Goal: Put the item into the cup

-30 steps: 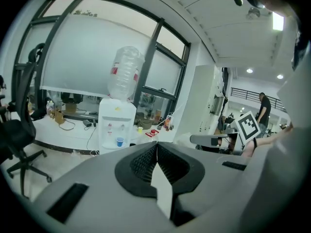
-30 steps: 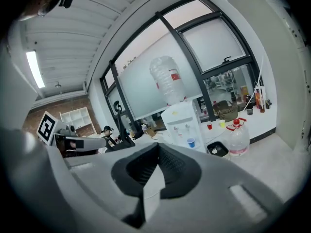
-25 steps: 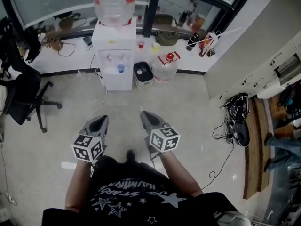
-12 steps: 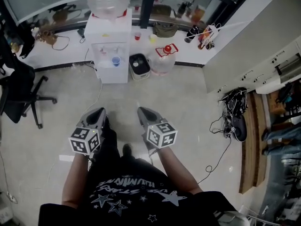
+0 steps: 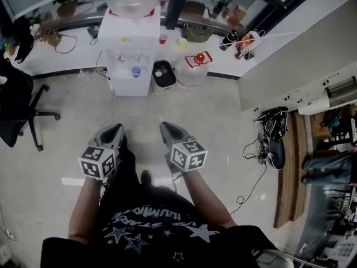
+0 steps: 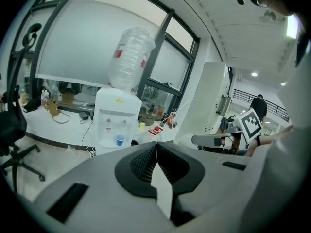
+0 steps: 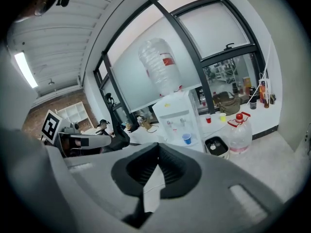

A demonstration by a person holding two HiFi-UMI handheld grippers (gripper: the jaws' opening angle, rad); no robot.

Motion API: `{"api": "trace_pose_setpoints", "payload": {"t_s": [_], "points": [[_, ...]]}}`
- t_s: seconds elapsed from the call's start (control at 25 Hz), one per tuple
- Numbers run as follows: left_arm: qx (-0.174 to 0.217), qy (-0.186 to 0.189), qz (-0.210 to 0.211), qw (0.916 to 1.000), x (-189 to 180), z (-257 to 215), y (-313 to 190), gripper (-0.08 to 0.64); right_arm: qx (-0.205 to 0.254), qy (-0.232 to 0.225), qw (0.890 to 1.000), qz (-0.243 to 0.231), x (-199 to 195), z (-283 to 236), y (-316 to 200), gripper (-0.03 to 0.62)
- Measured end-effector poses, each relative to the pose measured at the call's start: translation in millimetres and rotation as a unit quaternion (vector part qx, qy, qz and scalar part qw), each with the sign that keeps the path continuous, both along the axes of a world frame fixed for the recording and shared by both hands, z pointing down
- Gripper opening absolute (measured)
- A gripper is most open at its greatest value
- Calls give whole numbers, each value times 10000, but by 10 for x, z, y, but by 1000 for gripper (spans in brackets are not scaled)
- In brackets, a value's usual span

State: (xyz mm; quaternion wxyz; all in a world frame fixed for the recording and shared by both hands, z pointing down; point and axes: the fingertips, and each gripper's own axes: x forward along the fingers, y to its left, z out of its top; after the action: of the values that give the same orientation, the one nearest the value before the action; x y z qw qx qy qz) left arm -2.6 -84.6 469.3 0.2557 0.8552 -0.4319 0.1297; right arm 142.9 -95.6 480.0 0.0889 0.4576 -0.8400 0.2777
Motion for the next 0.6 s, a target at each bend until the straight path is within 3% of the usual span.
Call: {"api": "trace_pose_setpoints", "payload": {"t_s": [0.32,0.6], "points": [[-228,108,106,9996,-380,251,-821,8,-171,137,9997,90,-369,178,-837,2],[-150,-96,468,9987,-551,363,-1616,8,-298,267,9991,110,-676,304,-1578,2]]}}
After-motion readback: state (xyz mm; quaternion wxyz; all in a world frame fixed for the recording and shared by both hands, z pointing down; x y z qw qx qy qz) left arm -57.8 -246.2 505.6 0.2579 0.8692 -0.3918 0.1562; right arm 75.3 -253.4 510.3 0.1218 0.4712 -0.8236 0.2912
